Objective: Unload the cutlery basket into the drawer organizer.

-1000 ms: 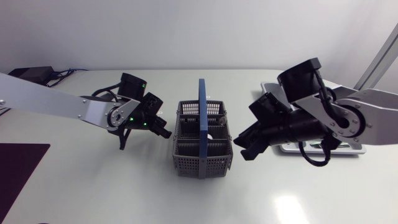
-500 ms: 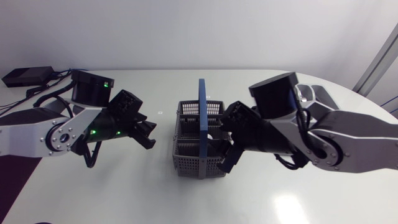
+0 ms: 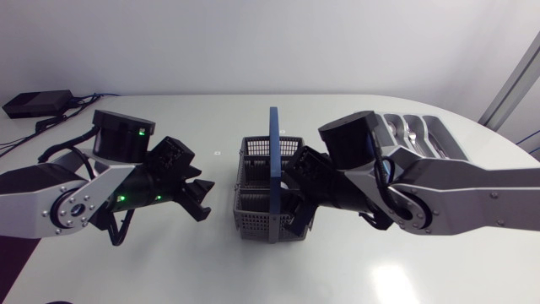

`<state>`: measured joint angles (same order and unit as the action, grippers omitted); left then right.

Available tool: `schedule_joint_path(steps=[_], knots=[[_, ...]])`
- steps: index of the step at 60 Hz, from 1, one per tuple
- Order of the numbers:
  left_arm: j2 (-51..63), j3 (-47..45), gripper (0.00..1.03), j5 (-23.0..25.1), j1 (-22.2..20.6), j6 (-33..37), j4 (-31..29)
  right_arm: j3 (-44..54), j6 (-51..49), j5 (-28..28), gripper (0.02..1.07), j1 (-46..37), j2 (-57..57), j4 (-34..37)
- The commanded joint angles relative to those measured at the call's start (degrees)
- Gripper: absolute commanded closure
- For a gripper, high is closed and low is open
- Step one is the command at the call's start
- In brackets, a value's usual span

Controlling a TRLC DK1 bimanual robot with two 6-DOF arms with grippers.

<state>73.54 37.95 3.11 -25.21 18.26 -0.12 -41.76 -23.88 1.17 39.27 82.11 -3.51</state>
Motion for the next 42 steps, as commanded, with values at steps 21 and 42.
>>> schedule_joint_path(steps=[21, 42], knots=[[-1.29, -2.1, 0.49, 0.4, -1.07, 0.9, 0.03, -0.52, -1.26, -1.26, 0.48, -1.74, 3.5, -4.93], [-1.82, -2.36, 0.49, 0.4, -1.51, 0.81, -0.06, -1.22, -2.14, -1.17, 0.63, -2.44, 4.29, -7.39]])
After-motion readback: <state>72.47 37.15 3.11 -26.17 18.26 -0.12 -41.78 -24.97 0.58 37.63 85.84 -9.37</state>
